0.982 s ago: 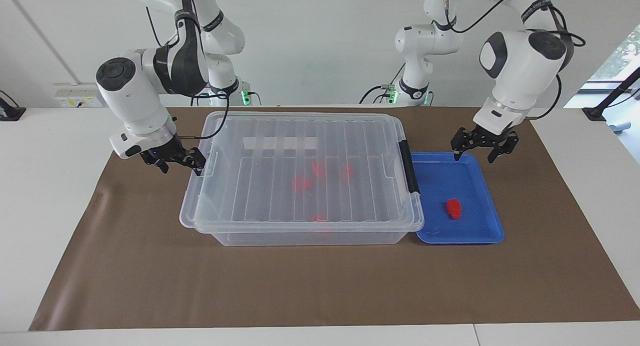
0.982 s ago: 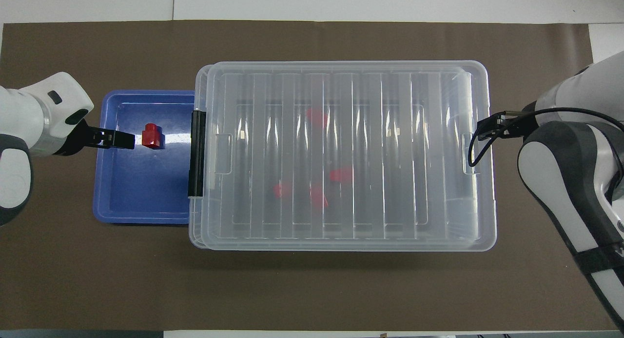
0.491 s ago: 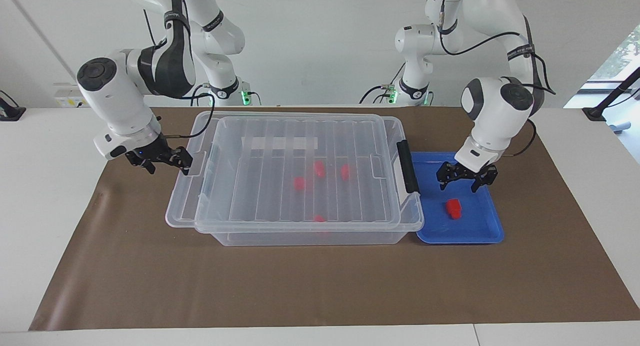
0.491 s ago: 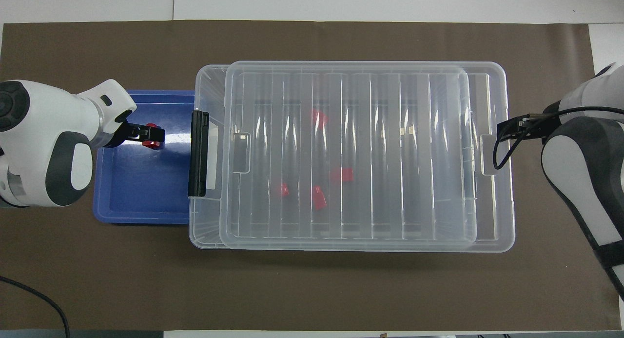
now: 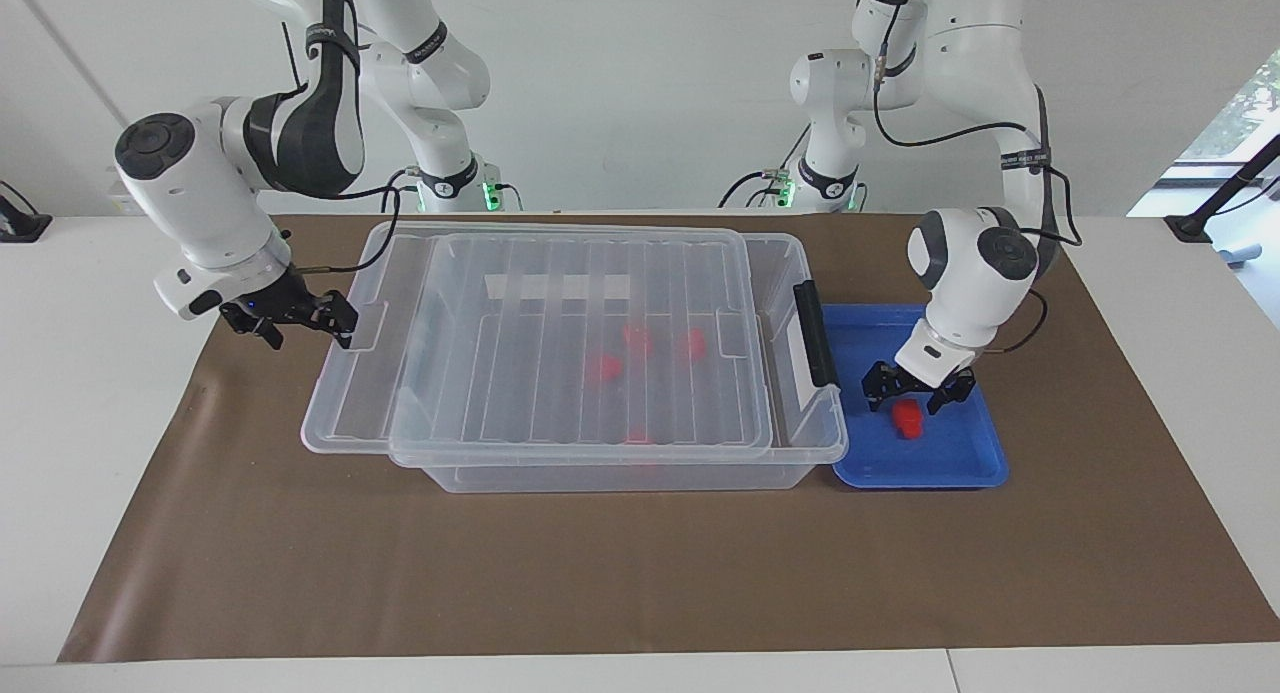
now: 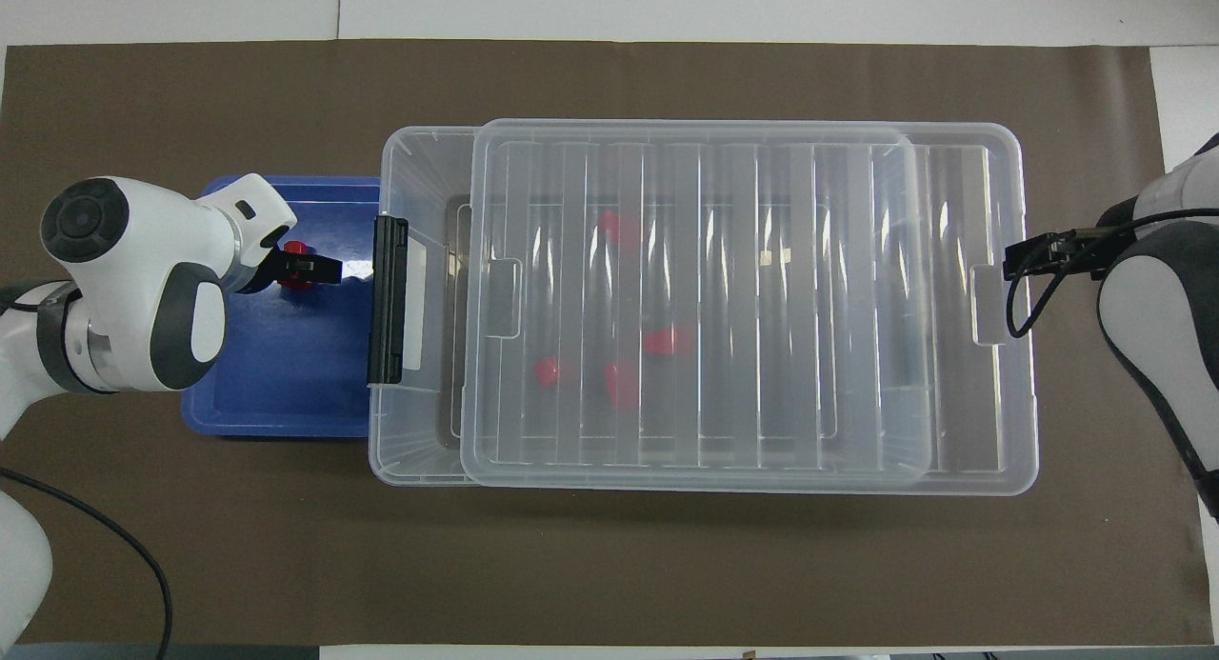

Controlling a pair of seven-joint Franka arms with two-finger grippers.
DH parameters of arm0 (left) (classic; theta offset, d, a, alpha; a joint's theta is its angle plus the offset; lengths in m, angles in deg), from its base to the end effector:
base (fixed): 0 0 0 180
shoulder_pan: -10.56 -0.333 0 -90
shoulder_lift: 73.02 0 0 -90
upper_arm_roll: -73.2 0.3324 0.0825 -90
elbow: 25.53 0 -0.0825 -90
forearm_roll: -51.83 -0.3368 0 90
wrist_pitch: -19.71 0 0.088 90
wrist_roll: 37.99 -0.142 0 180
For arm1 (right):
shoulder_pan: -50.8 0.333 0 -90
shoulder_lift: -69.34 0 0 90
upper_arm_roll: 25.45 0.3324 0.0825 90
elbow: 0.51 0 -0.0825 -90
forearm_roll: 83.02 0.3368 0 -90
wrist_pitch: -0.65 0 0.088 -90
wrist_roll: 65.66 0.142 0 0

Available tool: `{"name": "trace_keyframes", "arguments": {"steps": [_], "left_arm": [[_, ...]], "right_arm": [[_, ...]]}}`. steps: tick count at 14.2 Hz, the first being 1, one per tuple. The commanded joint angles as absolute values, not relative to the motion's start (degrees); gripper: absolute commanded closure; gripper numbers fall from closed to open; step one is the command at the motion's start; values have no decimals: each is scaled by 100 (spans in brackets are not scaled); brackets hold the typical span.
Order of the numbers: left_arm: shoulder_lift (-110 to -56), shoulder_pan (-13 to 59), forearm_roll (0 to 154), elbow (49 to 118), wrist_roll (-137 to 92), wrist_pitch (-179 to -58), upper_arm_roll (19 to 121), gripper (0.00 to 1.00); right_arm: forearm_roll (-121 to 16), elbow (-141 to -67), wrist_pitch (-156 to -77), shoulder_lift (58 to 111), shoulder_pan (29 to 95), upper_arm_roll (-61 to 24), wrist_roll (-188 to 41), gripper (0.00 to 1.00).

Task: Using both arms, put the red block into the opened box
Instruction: 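Open the lid with the right gripper while the left gripper grasps the block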

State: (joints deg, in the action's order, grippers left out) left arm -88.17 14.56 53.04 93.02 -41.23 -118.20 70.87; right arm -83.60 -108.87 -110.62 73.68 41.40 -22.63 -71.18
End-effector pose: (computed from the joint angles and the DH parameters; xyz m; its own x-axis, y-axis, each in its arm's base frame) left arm 0.5618 -0.0622 0.3242 0.9861 -0.1483 0.0747 -0.1503 -0.9884 0.0217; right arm 0.5307 -0.0628 0.4602 0.9996 -0.0148 -0.0253 -0.0148 -0.9999 0.0032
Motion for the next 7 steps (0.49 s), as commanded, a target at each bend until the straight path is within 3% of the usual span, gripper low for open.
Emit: {"name": "trace_keyframes", "arguments": {"steps": [1,3,4,5,6,7], "left_arm": [[-8752,1443,5333,9487,-3966,-11995,7136,0],[-8752,1390,5333,9488,-3791,-12012,7136,2],[-8761,1390,5333,9488,-3677,-12030,7127,35],[-8761,1390,5324,9479,-3458,-12099,7127,84],[-8770,1390,5324,9479,-3404,-12161,7127,100],[-8770,1381,5324,9444,-3438,-12179,7127,100]], "right_arm": [[-8311,-11028,-11185,7250,4061,-2360,-7532,0],[-8311,-11028,-11185,7250,4061,-2465,-7646,0],[-8311,-11028,-11185,7241,4061,-2483,-7725,0],[-8311,-11028,-11185,7241,4052,-2492,-7761,0],[-8311,-11028,-11185,7241,4052,-2492,-7761,0],[-8311,-11028,-11185,7241,4043,-2518,-7770,0]]}}
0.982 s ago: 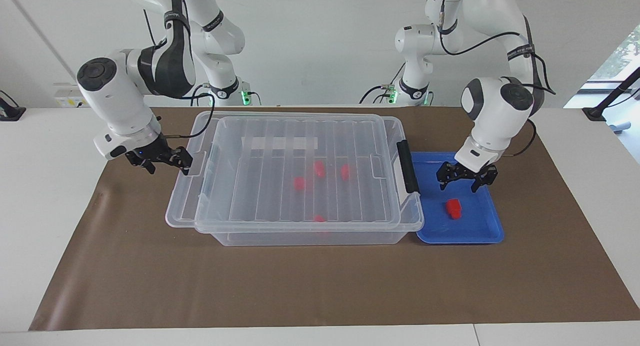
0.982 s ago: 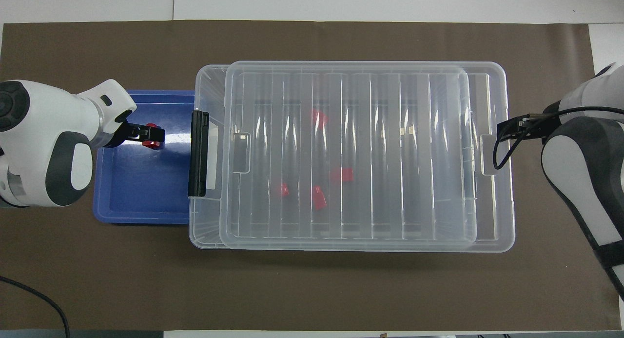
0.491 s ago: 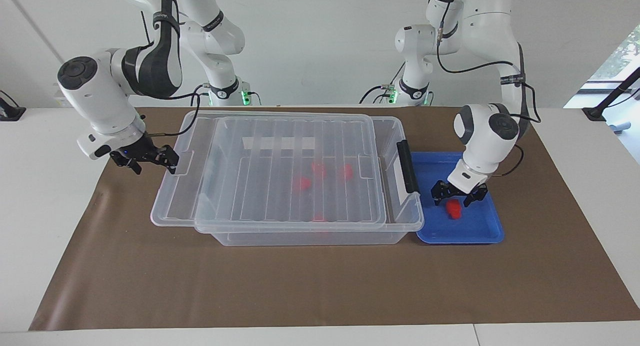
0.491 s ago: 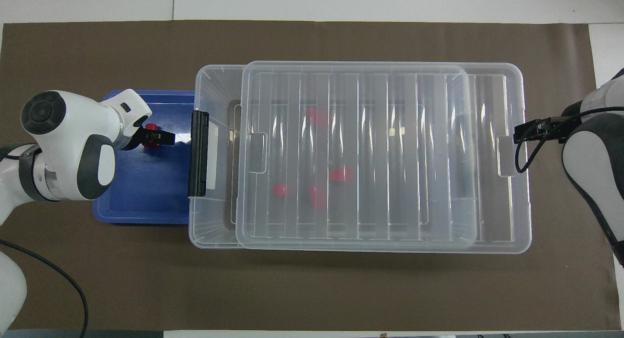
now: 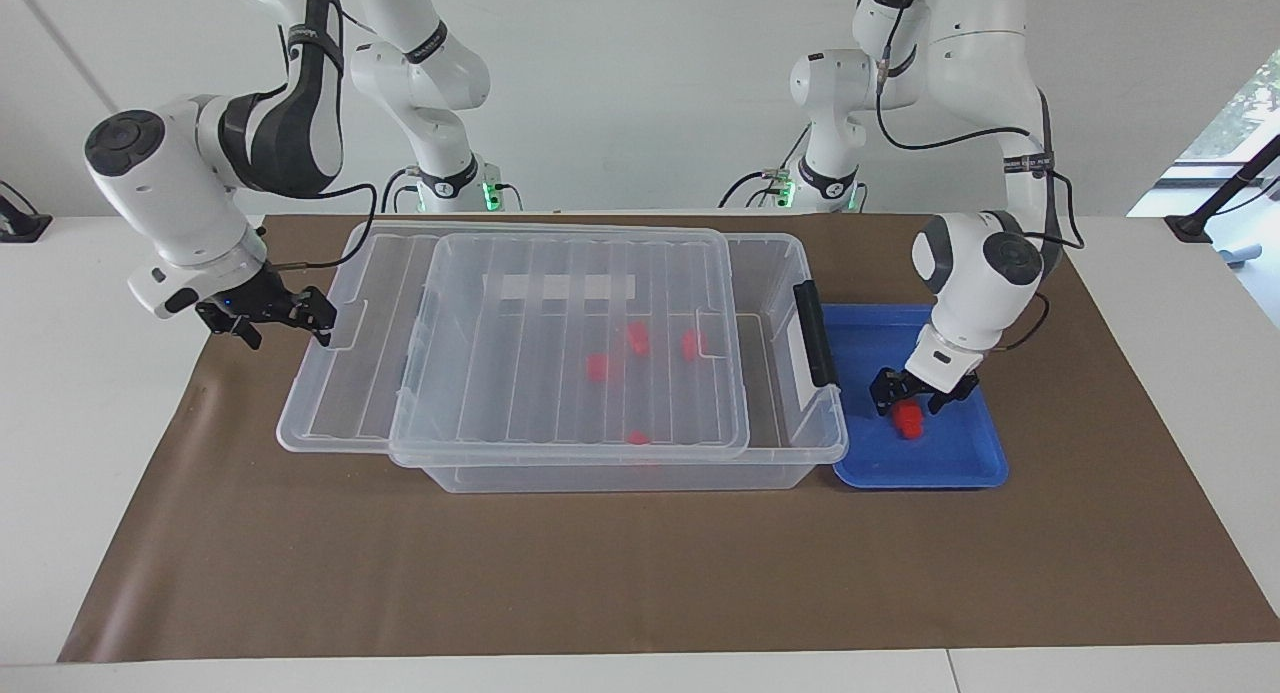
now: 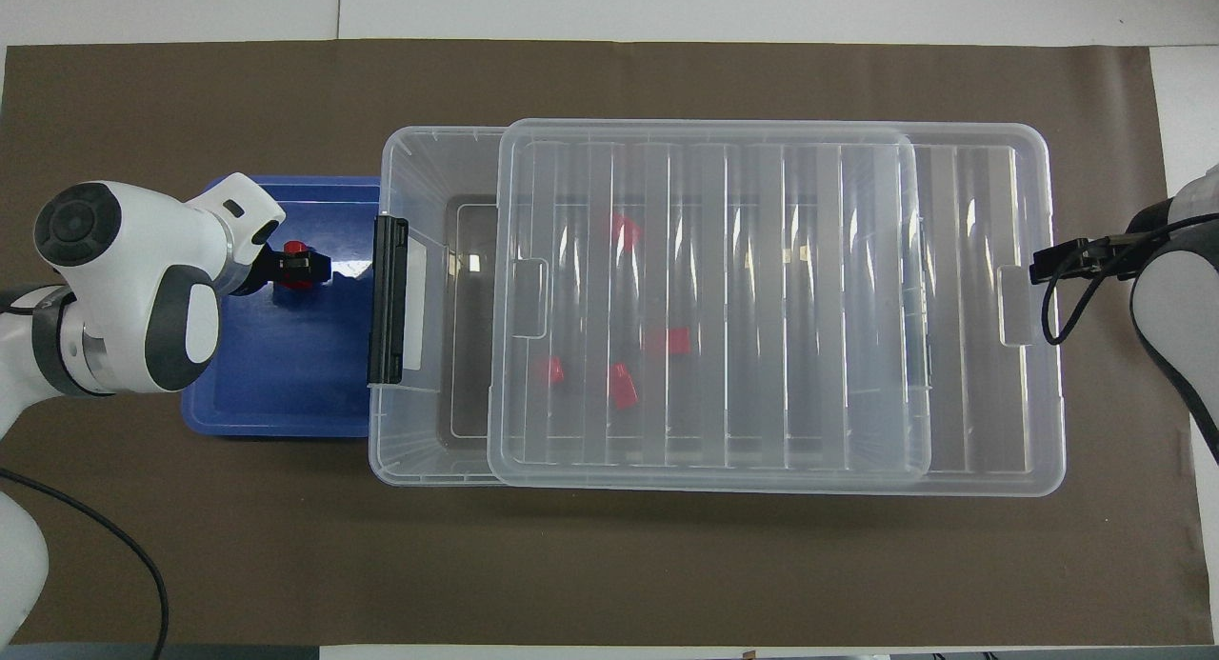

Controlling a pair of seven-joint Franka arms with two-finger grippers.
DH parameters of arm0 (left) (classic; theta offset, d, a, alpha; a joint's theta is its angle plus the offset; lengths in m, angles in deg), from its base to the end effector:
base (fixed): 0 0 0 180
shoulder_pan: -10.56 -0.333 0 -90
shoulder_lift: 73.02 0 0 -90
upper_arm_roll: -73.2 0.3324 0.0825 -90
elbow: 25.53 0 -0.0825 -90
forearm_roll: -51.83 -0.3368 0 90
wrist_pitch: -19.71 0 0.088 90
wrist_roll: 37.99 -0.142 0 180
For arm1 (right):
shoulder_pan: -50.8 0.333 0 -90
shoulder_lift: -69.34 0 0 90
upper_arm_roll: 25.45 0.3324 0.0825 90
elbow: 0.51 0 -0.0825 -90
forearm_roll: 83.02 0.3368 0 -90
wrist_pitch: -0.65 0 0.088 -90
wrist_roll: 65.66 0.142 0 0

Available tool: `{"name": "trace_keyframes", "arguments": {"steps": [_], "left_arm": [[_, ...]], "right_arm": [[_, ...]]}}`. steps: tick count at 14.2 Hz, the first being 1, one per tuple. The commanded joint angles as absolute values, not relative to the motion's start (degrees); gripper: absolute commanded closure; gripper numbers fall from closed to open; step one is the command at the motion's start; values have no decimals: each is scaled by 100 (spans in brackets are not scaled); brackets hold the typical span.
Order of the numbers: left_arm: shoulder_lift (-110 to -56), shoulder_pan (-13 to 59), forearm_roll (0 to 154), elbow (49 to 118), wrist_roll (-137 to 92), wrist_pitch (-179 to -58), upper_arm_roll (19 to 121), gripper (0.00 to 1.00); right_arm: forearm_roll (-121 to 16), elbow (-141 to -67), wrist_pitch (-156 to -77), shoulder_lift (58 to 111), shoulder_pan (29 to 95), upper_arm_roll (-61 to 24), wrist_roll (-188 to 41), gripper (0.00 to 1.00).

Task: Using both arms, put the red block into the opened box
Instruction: 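Open the lid with the right gripper while the left gripper grasps the block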

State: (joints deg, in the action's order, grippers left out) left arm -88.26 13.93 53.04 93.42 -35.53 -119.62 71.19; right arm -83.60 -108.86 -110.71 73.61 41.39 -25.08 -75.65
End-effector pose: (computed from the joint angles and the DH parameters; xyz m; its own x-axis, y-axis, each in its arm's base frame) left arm 0.5639 -0.0530 0.3230 0.9956 -0.0325 0.0883 -0.0351 -0.9990 0.0282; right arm 0.5277 -0.0851 0.4611 0.9995 0.0203 -0.0232 0.0204 -0.9998 0.0049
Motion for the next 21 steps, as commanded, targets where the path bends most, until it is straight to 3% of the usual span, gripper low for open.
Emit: {"name": "trace_keyframes", "arguments": {"steps": [1,6,15,21], "left_arm": [[-8770,1381,5324,9426,-3438,-12197,7127,100],[-8209,1390,5324,9391,-3430,-11830,7136,100],[-7144,1548,5280,8250,-3395,-9431,7039,100],[-7205,2882,4938,8099,-2272,-9375,7013,100]], "right_arm": [[-8311,-11028,-11185,7241,4043,-2579,-7822,0],[-8311,-11002,-11194,7250,4043,-2852,-8324,0],[-8311,-11002,-11237,7268,4043,-3098,-8728,0],[-8311,-10993,-11317,7268,4043,-3169,-8851,0]]}}
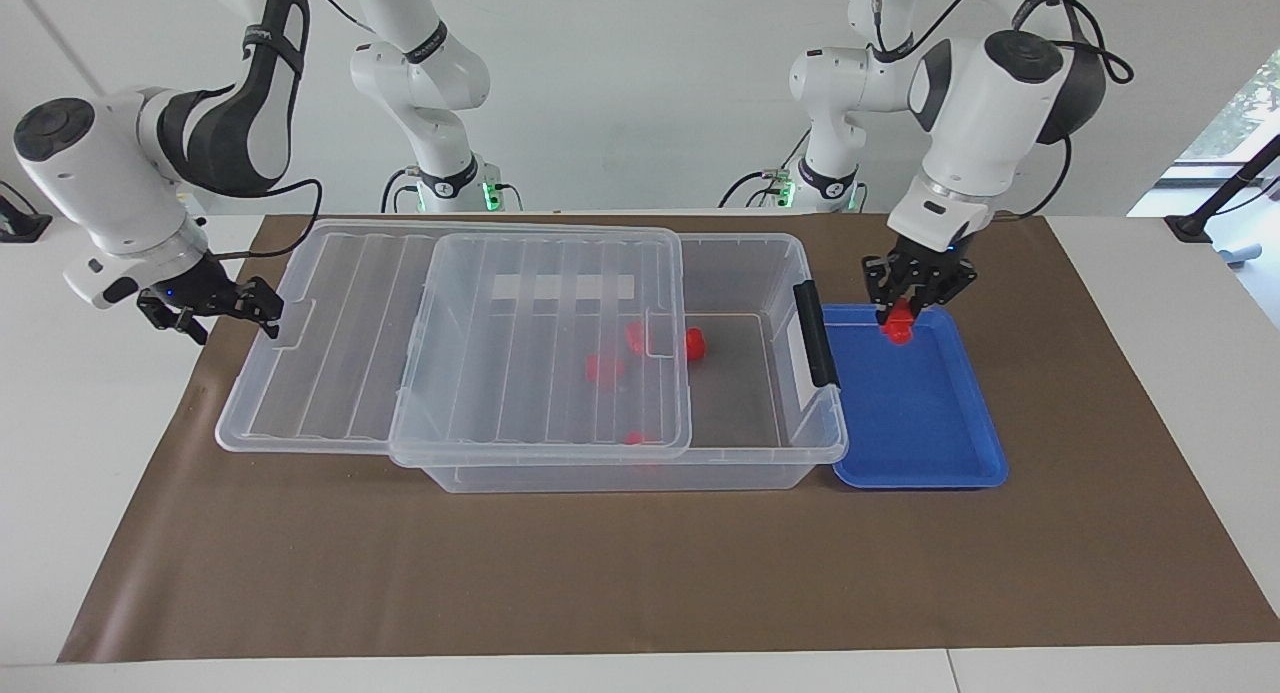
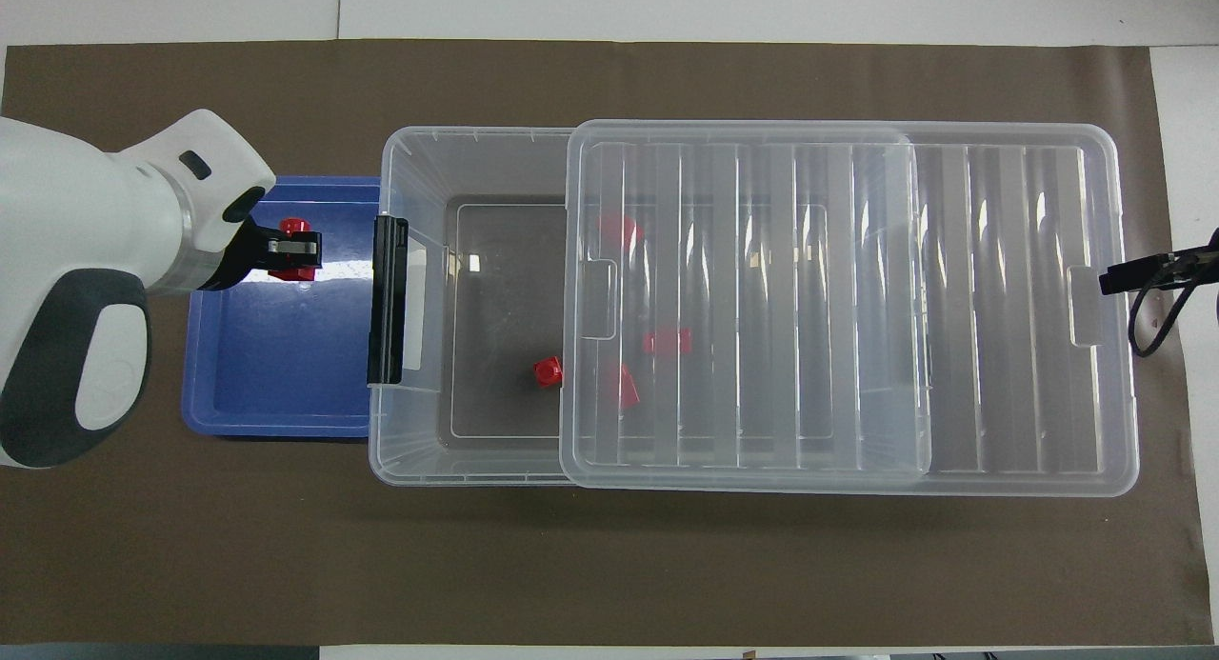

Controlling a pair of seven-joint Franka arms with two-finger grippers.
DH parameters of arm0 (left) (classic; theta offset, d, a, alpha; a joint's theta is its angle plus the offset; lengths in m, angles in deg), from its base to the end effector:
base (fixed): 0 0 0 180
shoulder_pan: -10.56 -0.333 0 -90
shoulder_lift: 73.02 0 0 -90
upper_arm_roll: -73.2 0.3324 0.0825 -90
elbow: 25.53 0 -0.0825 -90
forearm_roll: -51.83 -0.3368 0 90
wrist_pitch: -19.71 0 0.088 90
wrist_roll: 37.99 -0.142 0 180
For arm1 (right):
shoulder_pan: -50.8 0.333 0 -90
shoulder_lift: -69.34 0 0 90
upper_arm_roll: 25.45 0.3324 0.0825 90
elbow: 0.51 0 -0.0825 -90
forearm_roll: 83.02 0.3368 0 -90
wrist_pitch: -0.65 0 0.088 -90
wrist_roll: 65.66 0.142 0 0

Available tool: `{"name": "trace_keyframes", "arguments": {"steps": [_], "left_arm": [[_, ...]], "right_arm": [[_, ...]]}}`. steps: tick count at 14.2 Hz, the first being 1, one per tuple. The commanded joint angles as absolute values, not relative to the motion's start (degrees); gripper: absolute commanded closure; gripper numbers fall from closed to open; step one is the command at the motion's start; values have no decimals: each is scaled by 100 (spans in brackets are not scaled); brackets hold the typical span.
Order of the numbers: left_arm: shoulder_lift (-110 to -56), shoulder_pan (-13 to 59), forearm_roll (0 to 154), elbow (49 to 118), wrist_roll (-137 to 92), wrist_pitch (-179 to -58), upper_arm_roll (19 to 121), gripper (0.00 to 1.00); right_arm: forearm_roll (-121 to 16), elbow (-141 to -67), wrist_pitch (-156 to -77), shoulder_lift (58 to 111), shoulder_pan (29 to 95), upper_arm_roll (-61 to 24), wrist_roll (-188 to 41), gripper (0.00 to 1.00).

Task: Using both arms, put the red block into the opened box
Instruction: 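Carry the red block into the open box with the left gripper and release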

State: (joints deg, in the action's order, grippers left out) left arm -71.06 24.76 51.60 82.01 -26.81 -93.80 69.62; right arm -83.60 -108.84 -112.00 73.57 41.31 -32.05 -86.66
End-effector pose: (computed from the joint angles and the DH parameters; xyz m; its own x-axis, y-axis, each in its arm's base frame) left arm 0.4994 -0.1602 0.5285 0.9841 -0.1139 0.1364 -0.1178 -0.9928 0.0208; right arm 0.5167 -0.1487 0.4638 0.9960 0.0897 -0.0045 0.0898 -0.9958 0.0174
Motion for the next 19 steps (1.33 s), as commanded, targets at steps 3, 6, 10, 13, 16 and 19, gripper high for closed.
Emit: {"name": "trace_keyframes", "arguments": {"steps": [3,6,10,13,16,19], "left_arm": [[-7626,3515,4569,8099,-1217,-9884,7013,100],[-8004,3754,4550,8099,-873,-10341,6995,100],[-8619,3824,4550,8143,-819,-11123,6995,100],[-8909,3824,4550,8196,-811,-11388,6995,100],[-9261,3868,4533,8204,-810,-11589,6995,100],[-9376,3877,4533,8423,-837,-11845,6995,100]], "right_arm": [[-8311,-10757,-11142,7320,4043,-3090,-8816,0],[-8302,-10274,-10625,7391,4043,-2950,-8589,0],[-8311,-9378,-9430,7364,4052,-2415,-7606,0],[-8363,-9209,-8831,7260,4070,-1975,-6858,0],[-8417,-9261,-8444,6978,4096,-1745,-6479,0],[-8417,-9323,-8792,6942,4157,-1745,-6443,0]]}}
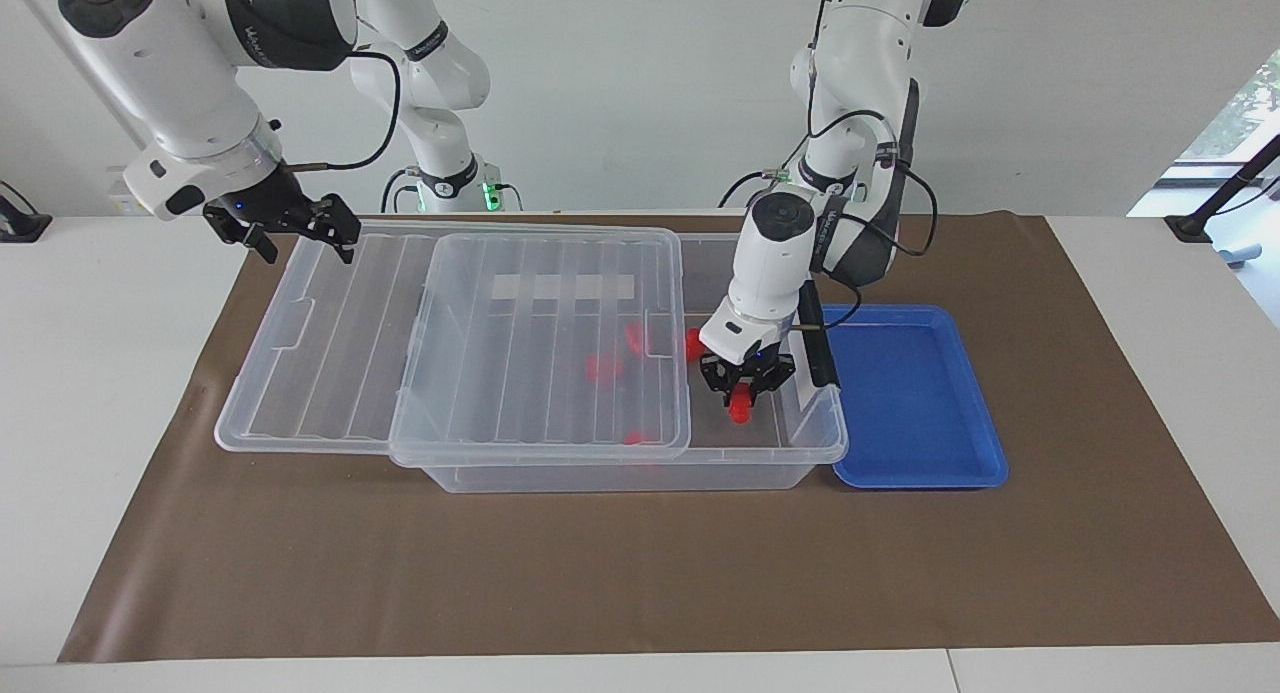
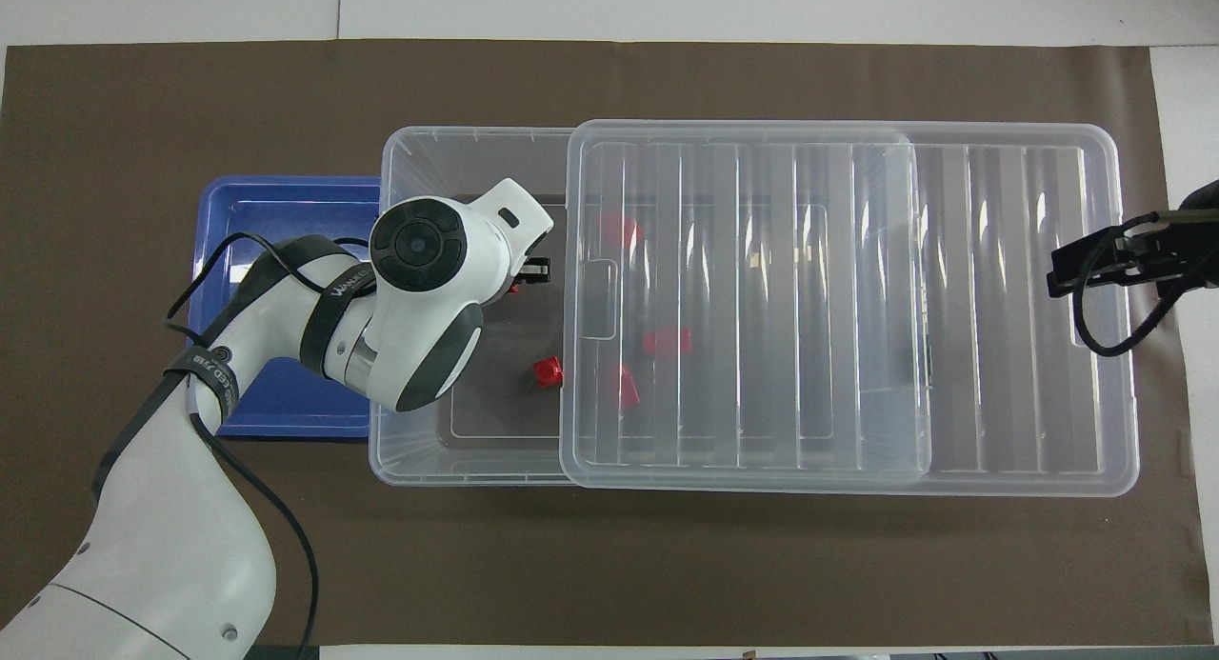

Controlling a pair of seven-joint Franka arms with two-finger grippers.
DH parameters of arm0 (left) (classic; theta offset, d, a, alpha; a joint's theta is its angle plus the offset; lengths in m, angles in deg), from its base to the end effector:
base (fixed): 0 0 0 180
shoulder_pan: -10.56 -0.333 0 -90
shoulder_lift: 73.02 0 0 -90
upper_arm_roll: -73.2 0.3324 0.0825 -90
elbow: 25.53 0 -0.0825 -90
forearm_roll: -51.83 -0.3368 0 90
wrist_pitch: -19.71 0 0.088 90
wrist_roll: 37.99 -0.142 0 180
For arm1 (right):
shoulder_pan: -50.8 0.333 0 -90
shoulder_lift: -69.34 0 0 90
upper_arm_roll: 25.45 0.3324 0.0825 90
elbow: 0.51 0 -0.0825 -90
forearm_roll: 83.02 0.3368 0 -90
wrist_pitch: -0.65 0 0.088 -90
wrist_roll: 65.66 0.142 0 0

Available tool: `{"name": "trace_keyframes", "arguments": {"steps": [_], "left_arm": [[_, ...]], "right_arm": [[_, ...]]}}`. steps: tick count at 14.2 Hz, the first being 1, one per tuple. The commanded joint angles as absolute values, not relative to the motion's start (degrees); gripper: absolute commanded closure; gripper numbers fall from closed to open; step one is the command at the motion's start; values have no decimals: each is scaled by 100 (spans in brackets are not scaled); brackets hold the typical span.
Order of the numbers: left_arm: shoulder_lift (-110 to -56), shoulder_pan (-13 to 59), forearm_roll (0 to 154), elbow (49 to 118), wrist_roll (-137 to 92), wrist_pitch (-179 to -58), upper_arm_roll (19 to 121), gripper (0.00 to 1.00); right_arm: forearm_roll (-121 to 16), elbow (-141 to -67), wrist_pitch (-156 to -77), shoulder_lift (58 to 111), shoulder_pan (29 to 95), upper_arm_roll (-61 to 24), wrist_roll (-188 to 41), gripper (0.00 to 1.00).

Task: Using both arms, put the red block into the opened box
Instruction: 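Carry the red block into the open box with the left gripper and release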

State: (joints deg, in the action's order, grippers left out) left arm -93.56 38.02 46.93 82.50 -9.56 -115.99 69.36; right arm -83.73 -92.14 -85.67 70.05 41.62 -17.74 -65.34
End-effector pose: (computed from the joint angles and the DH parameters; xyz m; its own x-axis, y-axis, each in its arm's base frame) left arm 0.5274 -0.3138 0.3403 0.9865 -0.0994 0.1299 -0.1030 -0.9945 0.0210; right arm 0.4989 -0.0150 0.5826 0.9940 -0.0317 -0.1047 -0.0307 -0.9995 0.0113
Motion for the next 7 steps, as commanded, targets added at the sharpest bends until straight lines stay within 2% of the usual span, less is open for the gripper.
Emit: {"name": "trace_keyframes", "arguments": {"steps": [1,4,5,6,7], "left_arm": [[-9385,3869,4533,8459,-872,-11854,6995,100],[-9394,3842,4542,8494,-855,-11863,6986,100],[-9394,3833,4542,8486,-811,-11863,6986,72],[-9394,3842,4542,8486,-819,-11863,6995,25],[-9377,3851,4542,8486,-819,-11854,6995,0]], "right_arm": [[-8408,-9401,-8960,6942,4227,-1788,-6443,0],[-8417,-9402,-8970,6986,4245,-1867,-6452,0],[-8417,-9367,-8935,7021,4271,-1938,-6452,0],[-8425,-9358,-8909,7030,4428,-2034,-6443,0],[-8425,-9358,-8874,7030,4726,-2409,-6443,0]]}}
